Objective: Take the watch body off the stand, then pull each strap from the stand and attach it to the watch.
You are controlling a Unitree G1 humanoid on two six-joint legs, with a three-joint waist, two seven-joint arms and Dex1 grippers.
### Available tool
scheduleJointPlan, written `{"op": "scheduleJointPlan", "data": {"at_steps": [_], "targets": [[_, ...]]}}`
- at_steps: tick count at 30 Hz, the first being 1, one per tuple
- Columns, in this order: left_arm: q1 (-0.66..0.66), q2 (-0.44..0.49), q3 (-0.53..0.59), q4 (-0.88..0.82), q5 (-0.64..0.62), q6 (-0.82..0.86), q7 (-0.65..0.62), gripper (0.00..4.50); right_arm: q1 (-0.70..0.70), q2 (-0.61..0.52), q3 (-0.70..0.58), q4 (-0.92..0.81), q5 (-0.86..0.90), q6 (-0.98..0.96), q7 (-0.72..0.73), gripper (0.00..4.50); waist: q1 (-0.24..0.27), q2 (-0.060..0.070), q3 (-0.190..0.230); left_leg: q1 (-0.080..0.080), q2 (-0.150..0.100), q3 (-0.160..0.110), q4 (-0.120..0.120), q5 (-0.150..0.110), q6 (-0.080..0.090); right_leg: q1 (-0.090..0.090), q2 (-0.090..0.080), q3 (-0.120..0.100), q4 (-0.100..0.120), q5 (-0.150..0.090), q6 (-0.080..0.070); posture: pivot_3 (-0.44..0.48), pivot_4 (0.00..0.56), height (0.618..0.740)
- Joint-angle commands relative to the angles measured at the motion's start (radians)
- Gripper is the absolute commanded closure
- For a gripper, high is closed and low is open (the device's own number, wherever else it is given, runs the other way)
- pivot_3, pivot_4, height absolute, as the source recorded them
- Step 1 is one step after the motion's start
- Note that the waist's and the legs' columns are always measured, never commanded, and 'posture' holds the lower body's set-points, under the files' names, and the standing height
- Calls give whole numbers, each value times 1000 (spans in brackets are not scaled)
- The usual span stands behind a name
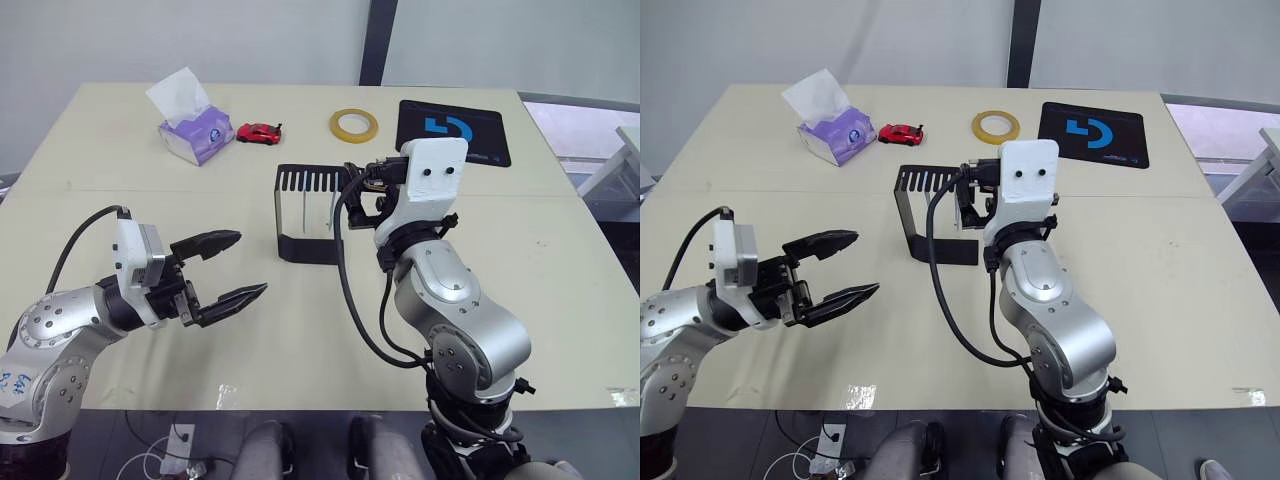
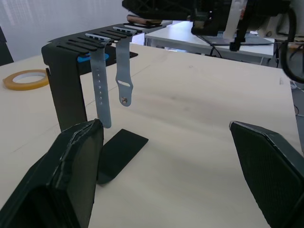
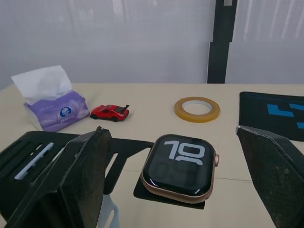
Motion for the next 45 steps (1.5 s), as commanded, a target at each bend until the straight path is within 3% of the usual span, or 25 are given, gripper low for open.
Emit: {"op": "scheduleJointPlan", "data": {"at_steps": [1, 20, 24, 27, 28, 39, 45], "targets": [[13, 7, 9, -44, -25, 3, -1, 12, -7, 27, 11, -11, -36, -34, 2, 0, 0, 0, 0, 0, 0, 0, 0, 0, 0, 0, 0, 0, 0, 0, 0, 0, 150, 740], [29, -7, 7, -66, -24, 4, 13, 12, 6, 104, -16, 39, -95, -79, 12, 0, -2, 0, 0, 0, 1, 3, -1, 0, -1, -2, 0, 3, 0, 0, 0, 0, 150, 740], [30, -5, 9, -69, -24, 5, 17, 0, 4, 113, -21, 48, -89, -87, 15, 1284, -2, 0, 0, 0, 1, 3, -1, -1, -1, -3, 0, 4, 0, 0, 0, 0, 150, 740], [30, -4, 11, -72, -25, 7, 20, 0, 4, 118, -24, 53, -82, -97, 21, 2713, -2, 0, 0, 0, 1, 3, -1, -1, -1, -3, 0, 4, 0, 0, 0, 0, 150, 740], [30, -3, 11, -73, -25, 7, 21, 0, 4, 119, -24, 54, -80, -100, 23, 2887, -2, 0, 0, 0, 1, 3, -1, -1, -1, -3, 0, 4, 0, 0, 0, 0, 150, 740], [24, -8, 5, -68, -16, -3, 30, 0, -2, 105, -21, 54, -73, -168, 58, 2889, -3, 0, 0, 0, 2, 6, -2, -1, -1, -6, 0, 7, 0, 0, 0, 0, 150, 740], [22, -15, -4, -54, -3, -18, 28, 0, -11, 45, -27, 22, -74, -252, 121, 2889, -5, 0, 0, 0, 3, 7, -2, -1, -2, -6, 0, 8, 0, 0, 0, 0, 150, 740]]}}
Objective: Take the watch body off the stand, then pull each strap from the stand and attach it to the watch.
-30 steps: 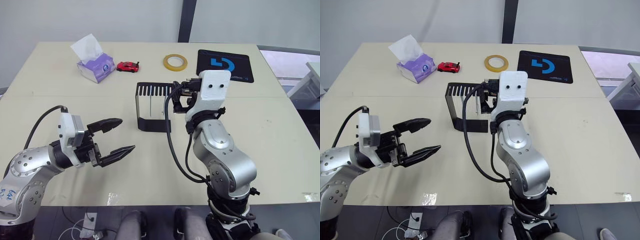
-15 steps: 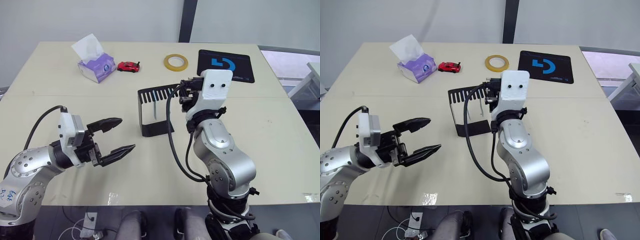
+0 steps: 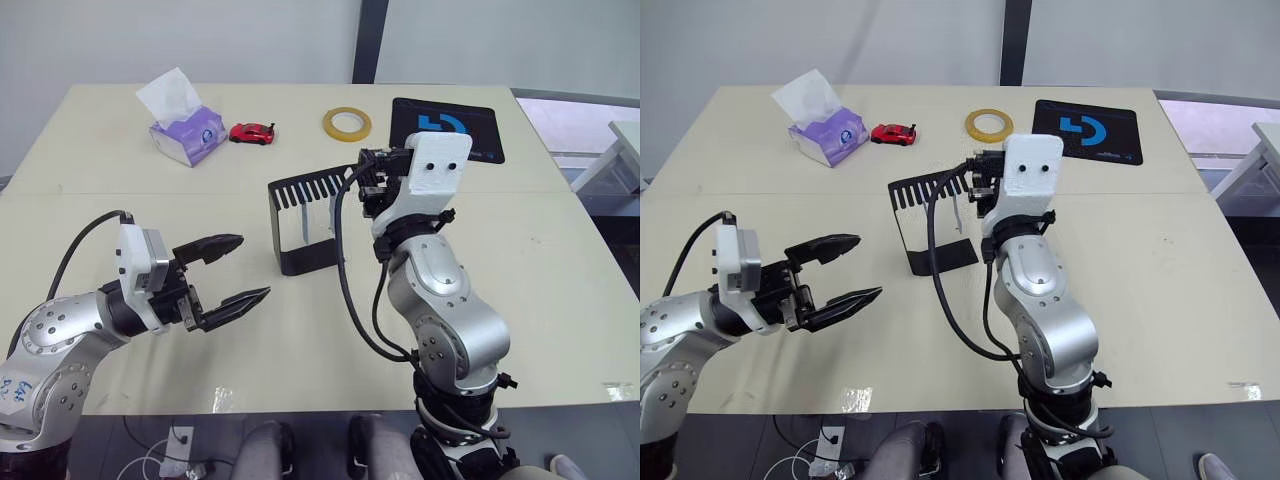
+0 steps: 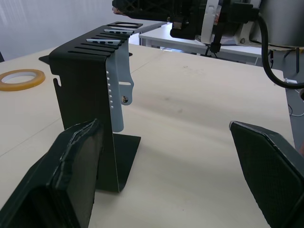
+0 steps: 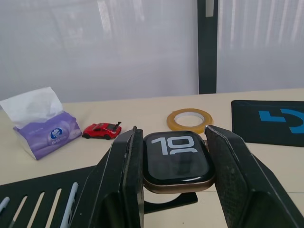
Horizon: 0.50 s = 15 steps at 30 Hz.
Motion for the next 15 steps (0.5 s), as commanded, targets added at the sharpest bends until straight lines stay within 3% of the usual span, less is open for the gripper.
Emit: {"op": "scheduleJointPlan", "data": {"at_steps": [1, 8, 15], "targets": [[-8, -9, -6, -16, 6, -31, -2, 0, -23, -41, -17, -77, 3, -112, 84, 2889, 0, 0, 0, 0, 0, 0, 0, 0, 0, 0, 0, 0, 0, 0, 0, 0, 150, 740], [-38, -27, -49, 36, 39, -87, -48, 0, 17, -270, -62, -170, -52, -159, 226, 2889, 1, 0, 0, 0, 0, 1, 0, 0, 0, -1, 0, 1, 0, 0, 0, 0, 150, 740], [-83, -61, -118, 96, 67, -147, -108, 0, 266, -405, -199, -270, -58, -141, 302, 2889, 9, -1, 0, 0, -1, 2, 1, -1, 1, -1, 0, 1, -1, 0, 0, 0, 150, 740]]}}
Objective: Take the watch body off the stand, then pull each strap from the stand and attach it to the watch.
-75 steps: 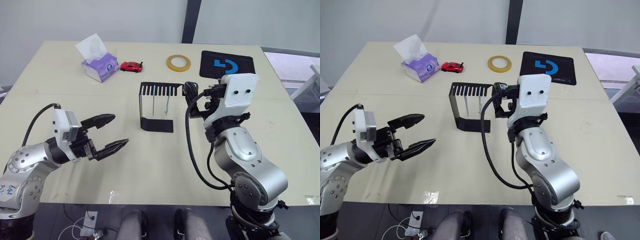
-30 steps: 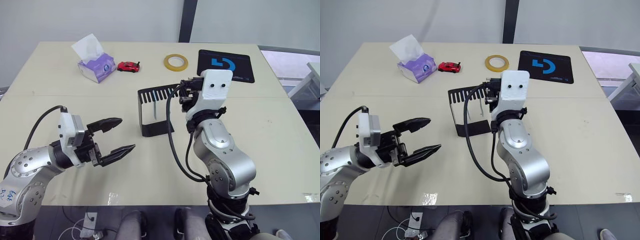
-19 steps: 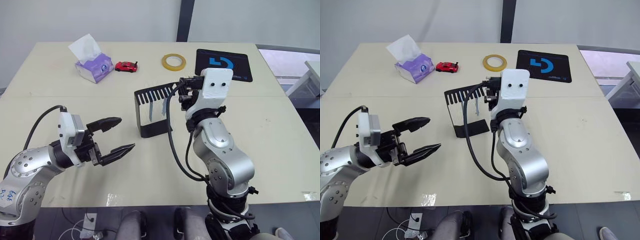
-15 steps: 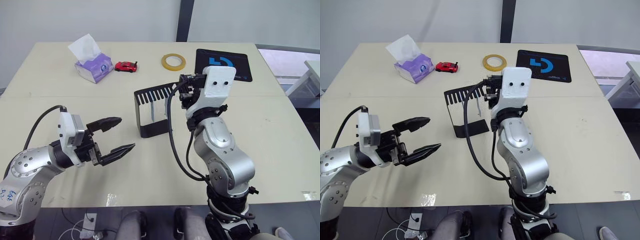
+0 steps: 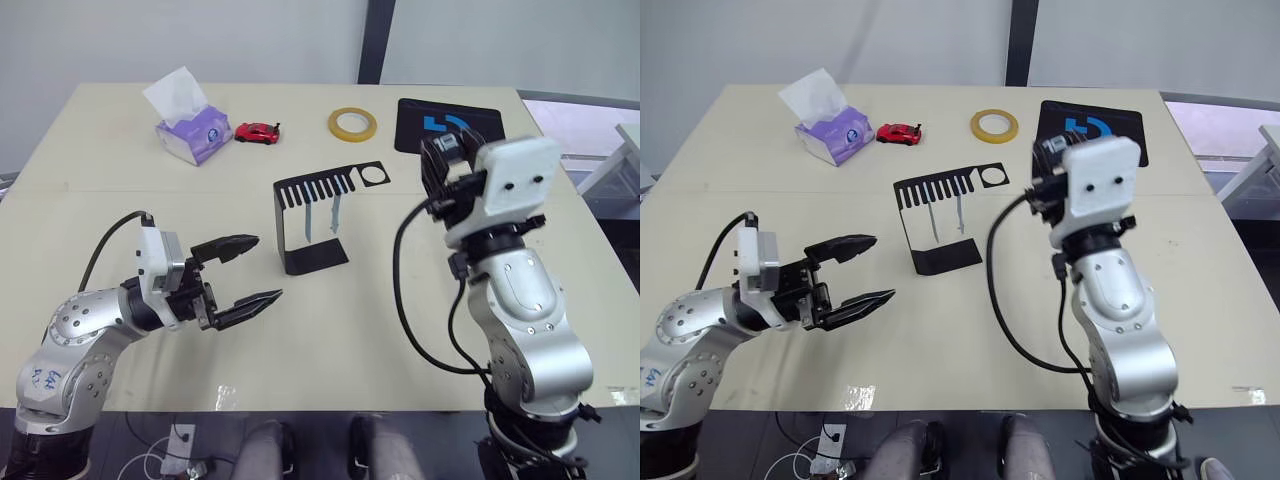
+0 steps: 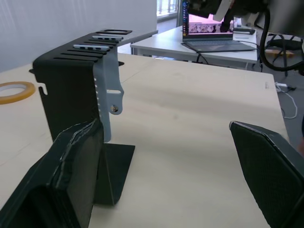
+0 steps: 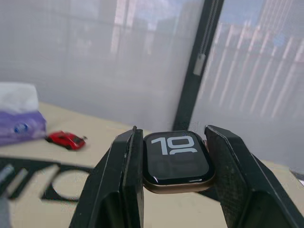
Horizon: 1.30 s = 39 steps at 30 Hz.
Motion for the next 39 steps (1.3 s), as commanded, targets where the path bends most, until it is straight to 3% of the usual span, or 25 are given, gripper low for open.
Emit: {"op": "scheduleJointPlan", "data": {"at_steps": [1, 4, 8, 17, 29, 39], "targets": [[-26, -16, -34, 25, 16, -60, -59, 0, 192, -47, -95, -111, -14, -16, 43, 2889, 0, 0, 0, 0, 0, 0, 0, 0, 0, 0, 0, 0, 0, 0, 0, 0, 150, 740], [-35, -21, -62, 42, 30, -84, -91, 0, 344, -40, -102, -112, -19, -78, 57, 2889, -1, 0, 0, 0, 1, 1, 0, 0, 0, 0, 0, 1, 0, 0, 0, 0, 150, 740], [-60, -28, -98, 55, 44, -102, -125, 0, 520, 76, -149, -41, 51, -117, 51, 2889, 0, 0, 0, 1, 1, 1, 0, 0, 0, 0, 1, 1, 0, 0, 0, 0, 150, 740], [-68, 7, -144, -5, -18, -18, -187, 0, 690, 80, -127, 173, 47, -411, 174, 2889, 0, 0, 0, 1, 1, 1, 0, -1, 0, 0, 1, 2, 0, 0, 0, 0, 150, 740], [-81, 6, -157, 14, -2, -17, -212, 0, 669, 82, -119, 456, 41, -635, 235, 2889, 0, 0, 0, 2, 1, 1, 1, -1, 0, 1, 0, 2, 1, 0, 0, 0, 150, 740], [-76, 4, -154, 30, 26, -41, -209, 0, 680, 105, -91, 485, 35, -663, 219, 2889, -1, -1, -1, 3, 2, 1, 2, -1, 0, 2, 0, 3, 1, 0, 0, 0, 150, 740]]}}
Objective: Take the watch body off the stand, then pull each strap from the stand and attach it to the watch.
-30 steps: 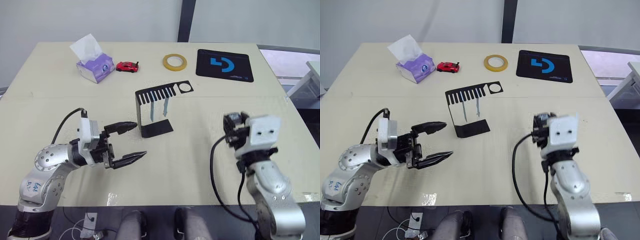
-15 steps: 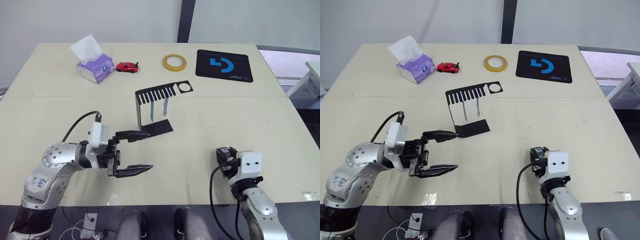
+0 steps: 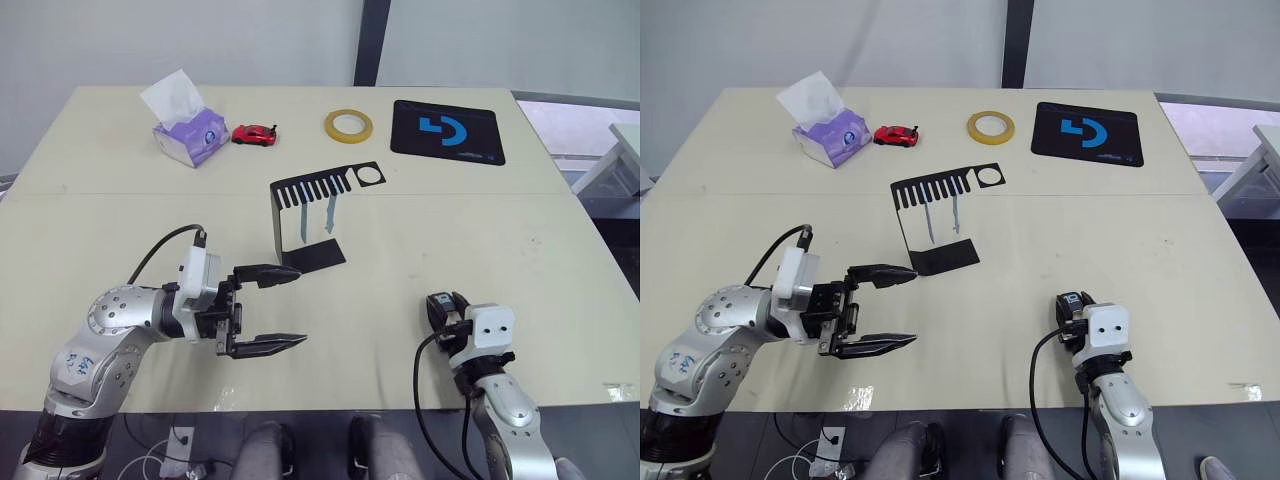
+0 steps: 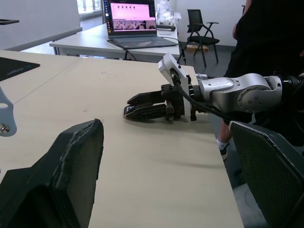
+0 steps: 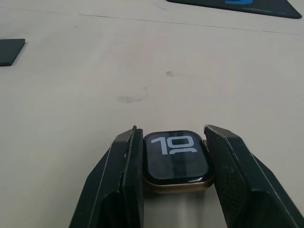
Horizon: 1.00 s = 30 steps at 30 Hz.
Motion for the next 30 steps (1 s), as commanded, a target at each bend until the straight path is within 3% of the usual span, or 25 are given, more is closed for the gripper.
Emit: {"op": "scheduleJointPlan", "data": {"at_steps": [1, 9, 10, 12, 15, 19, 25, 30], "targets": [[-4, 1, 9, -10, 7, -22, -2, 0, 13, 7, 14, 14, 5, -3, 4, 2889, 0, 0, 0, 0, 0, 0, 0, 0, 0, 0, 0, 0, 0, 0, 0, 0, 150, 740], [-17, 3, 14, 6, 15, -31, -7, 0, 1, 12, 7, 39, 37, -14, 17, 2889, 0, -3, -2, 1, 1, 0, 0, 0, 0, 1, 0, 0, 0, 0, 0, 0, 150, 740], [-18, 4, 16, 7, 16, -32, -7, 0, 0, 11, 4, 38, 42, -18, 19, 2089, 0, -3, -2, 1, 1, 0, 0, 0, 0, 2, 0, 0, 0, 0, 0, 0, 150, 740], [-18, 7, 20, 11, 18, -35, -6, 0, -3, -1, -1, 35, 44, -29, 29, 1543, 0, -3, -2, 2, 1, 0, 0, 0, 0, 2, 0, 0, 0, 0, 0, 0, 150, 740], [-15, 10, 35, 21, 21, -38, 3, 0, -14, -14, -27, 12, 79, -23, 45, 113, 0, -3, -2, 2, 1, 0, 0, 0, 0, 2, 0, 0, 0, 0, 0, 0, 150, 740], [-6, 22, 53, 33, 26, -44, -1, 0, -16, -58, -51, -39, 125, -12, 96, 41, 1, -3, -2, 2, 1, 0, 1, 0, 0, 2, 0, 0, 0, 0, 0, 0, 150, 740], [98, 57, 165, 63, 59, -81, 17, 0, 24, -256, -176, -168, 268, 35, 274, 41, 1, -3, -2, 2, 1, 0, 1, -1, 0, 2, 0, 0, 0, 0, 0, 0, 150, 740], [246, 47, 319, 119, 120, -169, 67, 0, 35, -437, -360, -60, 322, -11, 422, 41, 3, -3, -2, 3, 1, 0, 1, -2, 2, 4, -1, -1, -1, 0, 0, 0, 150, 740]]}}
